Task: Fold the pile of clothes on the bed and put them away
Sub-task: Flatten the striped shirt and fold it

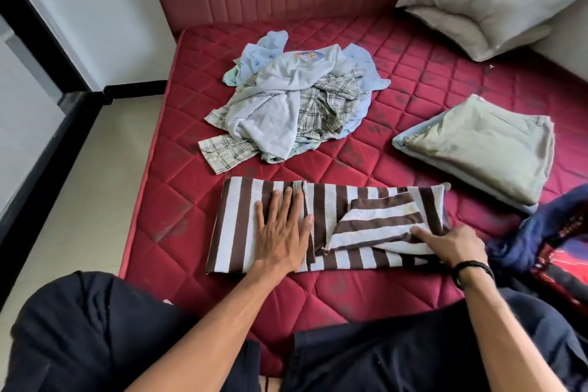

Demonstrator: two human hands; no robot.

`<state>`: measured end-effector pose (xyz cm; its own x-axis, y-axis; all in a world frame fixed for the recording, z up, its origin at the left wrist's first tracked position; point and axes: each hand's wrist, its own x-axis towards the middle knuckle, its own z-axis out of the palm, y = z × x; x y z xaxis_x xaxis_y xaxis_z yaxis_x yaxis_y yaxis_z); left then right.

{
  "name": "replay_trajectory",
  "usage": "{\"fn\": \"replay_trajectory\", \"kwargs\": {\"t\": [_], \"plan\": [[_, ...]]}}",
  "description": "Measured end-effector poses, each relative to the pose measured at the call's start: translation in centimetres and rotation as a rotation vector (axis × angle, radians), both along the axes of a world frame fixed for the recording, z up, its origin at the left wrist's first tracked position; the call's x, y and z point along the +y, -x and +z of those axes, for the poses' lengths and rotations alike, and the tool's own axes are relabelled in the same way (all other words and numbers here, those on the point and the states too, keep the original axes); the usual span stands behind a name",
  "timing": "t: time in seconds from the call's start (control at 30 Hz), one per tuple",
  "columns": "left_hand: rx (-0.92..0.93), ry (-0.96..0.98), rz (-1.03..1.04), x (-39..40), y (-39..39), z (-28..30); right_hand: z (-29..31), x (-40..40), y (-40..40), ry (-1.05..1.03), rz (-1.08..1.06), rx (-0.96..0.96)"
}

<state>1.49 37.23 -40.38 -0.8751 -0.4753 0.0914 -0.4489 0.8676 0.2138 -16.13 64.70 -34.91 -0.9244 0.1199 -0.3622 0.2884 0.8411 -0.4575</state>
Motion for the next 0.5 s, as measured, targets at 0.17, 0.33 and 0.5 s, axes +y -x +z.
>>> {"fn": "replay_trajectory", "kwargs": {"t": [0.17,0.33,0.5], "plan": [[-0.006,-0.047,-0.008,0.2,-0.6,0.3,0.0,0.1,0.6,0.464,-0.104,0.015],[0.276,-0.685,0.064,-1.4,-1.3,1.8,6.1,-4.6,-1.8,0.477,0.035,0.306],[0.631,-1.547,0.394,-4.7,-6.4,4.7,12.6,-13.3,-6.8,0.172,0.42,0.532]]}}
